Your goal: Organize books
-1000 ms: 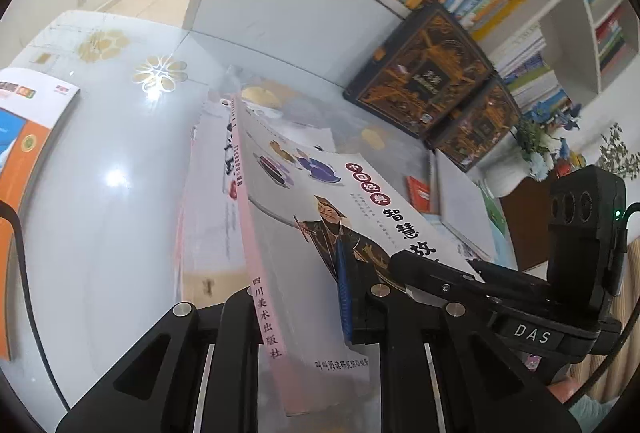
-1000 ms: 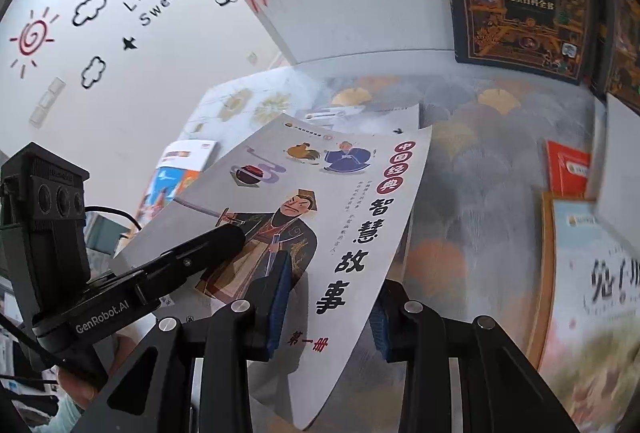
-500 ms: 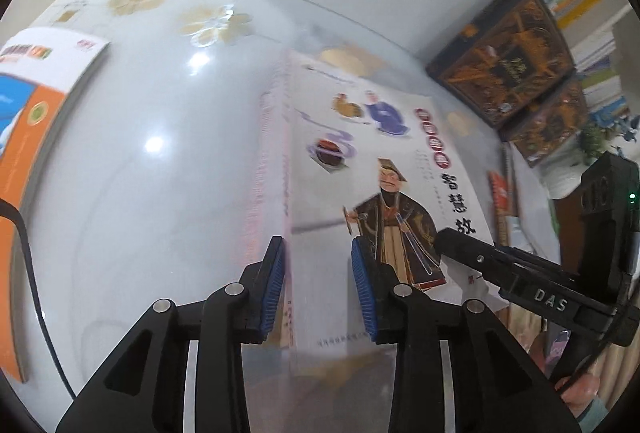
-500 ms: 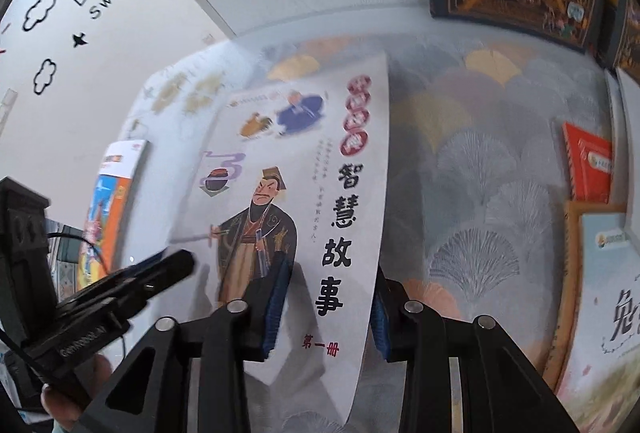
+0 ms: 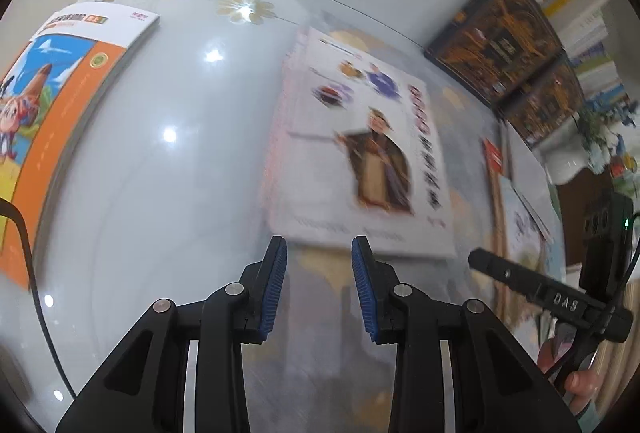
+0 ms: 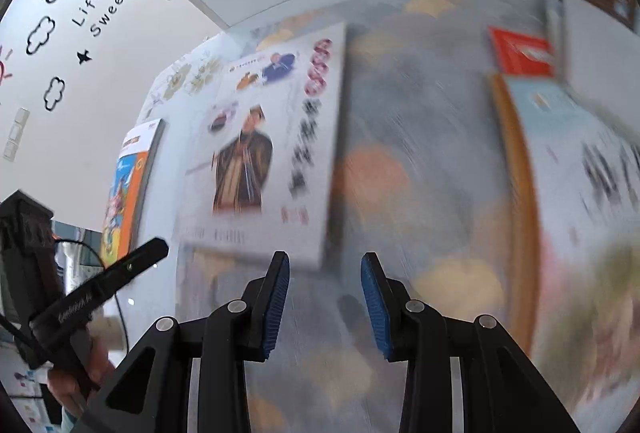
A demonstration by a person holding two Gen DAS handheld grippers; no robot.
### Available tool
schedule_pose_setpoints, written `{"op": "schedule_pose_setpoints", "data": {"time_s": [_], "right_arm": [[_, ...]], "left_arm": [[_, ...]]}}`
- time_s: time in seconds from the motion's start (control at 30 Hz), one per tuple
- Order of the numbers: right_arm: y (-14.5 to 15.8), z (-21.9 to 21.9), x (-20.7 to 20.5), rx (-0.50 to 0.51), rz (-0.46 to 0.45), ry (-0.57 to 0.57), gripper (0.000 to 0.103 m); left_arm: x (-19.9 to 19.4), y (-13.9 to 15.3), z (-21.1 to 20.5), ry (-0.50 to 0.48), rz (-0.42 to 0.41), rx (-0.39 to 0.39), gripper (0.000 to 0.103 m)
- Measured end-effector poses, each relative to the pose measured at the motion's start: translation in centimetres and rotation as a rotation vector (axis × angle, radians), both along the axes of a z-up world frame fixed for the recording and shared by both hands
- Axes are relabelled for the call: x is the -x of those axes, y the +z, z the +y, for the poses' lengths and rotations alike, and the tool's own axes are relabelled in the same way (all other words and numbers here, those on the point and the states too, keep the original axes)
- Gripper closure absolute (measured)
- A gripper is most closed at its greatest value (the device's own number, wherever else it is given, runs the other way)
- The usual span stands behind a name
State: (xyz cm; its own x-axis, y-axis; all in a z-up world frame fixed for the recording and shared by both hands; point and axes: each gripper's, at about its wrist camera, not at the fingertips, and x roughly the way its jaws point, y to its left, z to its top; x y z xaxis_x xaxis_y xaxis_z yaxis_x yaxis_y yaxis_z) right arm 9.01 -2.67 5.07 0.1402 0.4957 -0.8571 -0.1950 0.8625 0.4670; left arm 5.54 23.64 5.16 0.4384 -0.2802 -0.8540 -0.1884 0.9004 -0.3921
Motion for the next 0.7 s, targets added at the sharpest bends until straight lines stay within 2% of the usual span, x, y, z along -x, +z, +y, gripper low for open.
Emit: {"op": "schedule_pose_setpoints", "data": {"time_s": [0.27,0.37,0.43,0.7], "right_arm": [[0.3,-7.9,7.4,0.019,0.035,-0.057,0.063],[0.1,-11.5,9.2,0.009,0.059,-0.105,0.057],[0.1,-13.9,10.1,0.004,0.069,-0.140,0.056],[1.6,-23.5,12.6,0.000,0.047,-0.261,0.051]], "left_arm": [[1.9,3.3,-8.9,-0.198,-0.055,-0.018,0.070],[2.2,4.5,-12.5,-0.264,-0.075,-0.013,0.052],[2.4,5.1,-14.6,-0.292,-0.093,-0.008,0.036],[3.0,6.2,-24.6,-0.409,-0.103,0.005,0.036]]}}
